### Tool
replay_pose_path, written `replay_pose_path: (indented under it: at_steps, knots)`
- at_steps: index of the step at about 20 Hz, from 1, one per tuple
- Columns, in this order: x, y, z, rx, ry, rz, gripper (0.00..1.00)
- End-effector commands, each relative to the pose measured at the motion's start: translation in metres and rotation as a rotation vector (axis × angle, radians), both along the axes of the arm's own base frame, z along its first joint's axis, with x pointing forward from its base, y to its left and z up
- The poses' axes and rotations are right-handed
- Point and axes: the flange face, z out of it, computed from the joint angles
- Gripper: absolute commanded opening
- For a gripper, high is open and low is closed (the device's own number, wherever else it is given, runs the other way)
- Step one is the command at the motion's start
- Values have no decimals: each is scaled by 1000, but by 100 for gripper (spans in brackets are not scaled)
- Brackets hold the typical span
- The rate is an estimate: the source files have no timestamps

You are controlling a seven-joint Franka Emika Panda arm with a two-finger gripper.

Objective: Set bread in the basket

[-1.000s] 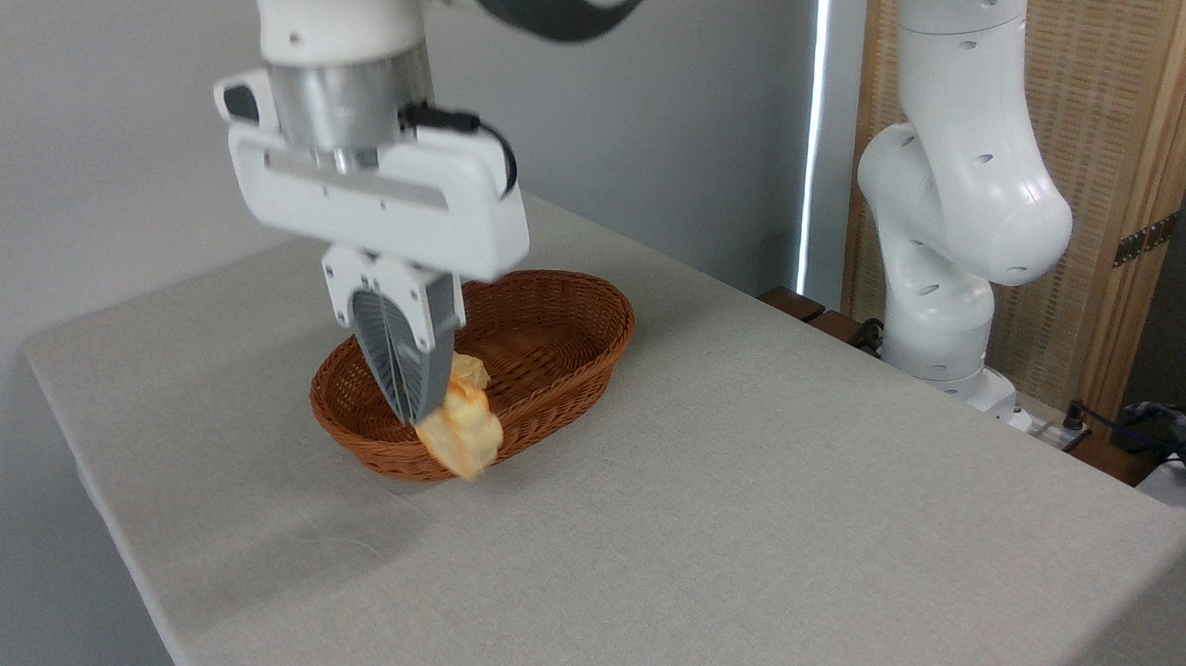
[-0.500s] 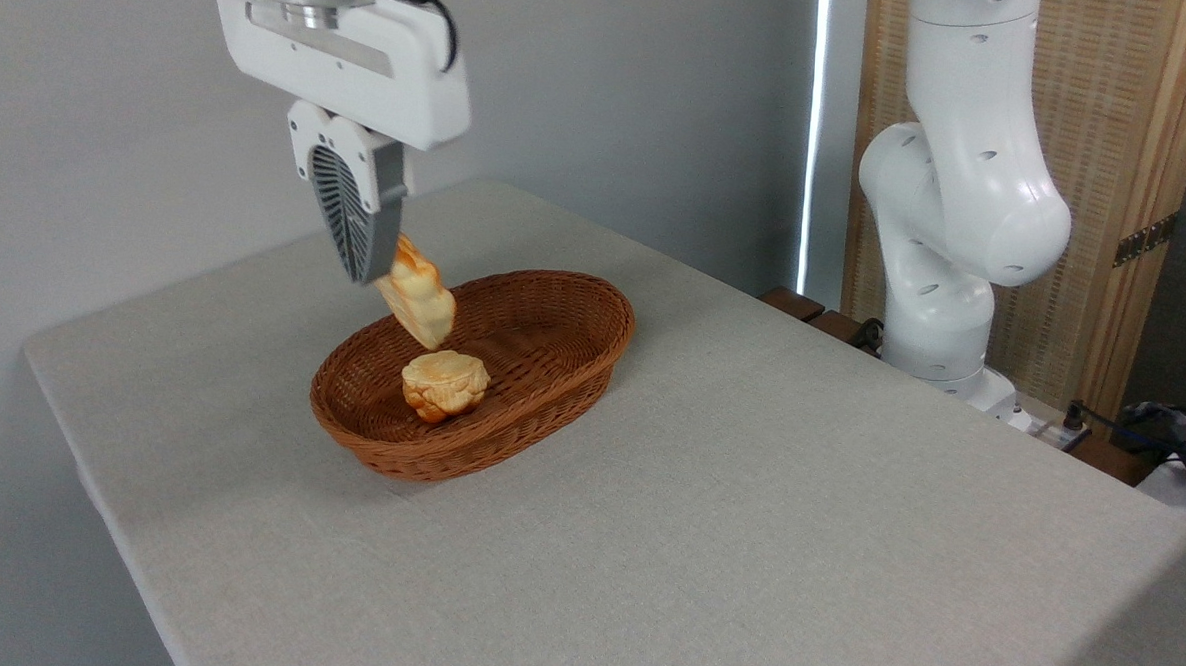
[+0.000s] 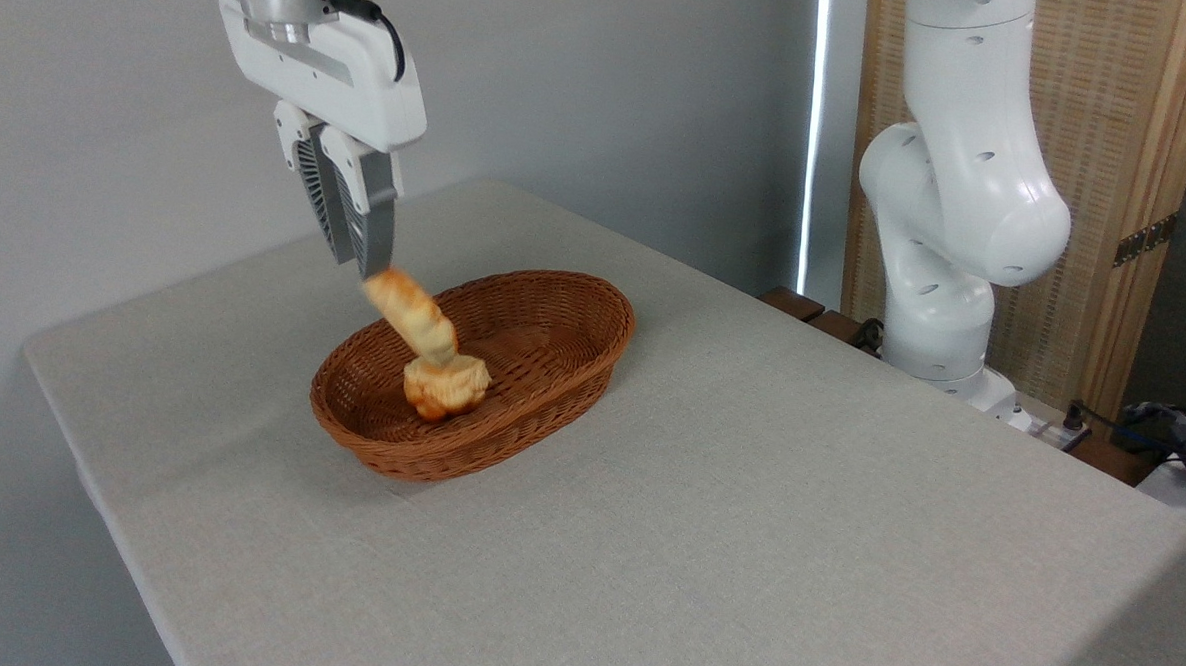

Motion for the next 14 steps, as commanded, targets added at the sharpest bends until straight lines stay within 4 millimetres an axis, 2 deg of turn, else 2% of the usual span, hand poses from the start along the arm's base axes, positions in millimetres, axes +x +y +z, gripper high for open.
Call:
replay_pose_path:
  at_steps: [1, 7, 10, 12, 14]
  knots:
    - [-3, 3, -12, 23, 36, 5, 100]
    - [-4, 14, -1, 35, 12, 15, 100]
    - [-3, 33, 11, 73, -23, 39, 100]
    - [5, 77, 15, 95, -41, 111, 100]
    - [7, 110, 18, 99, -44, 138, 100]
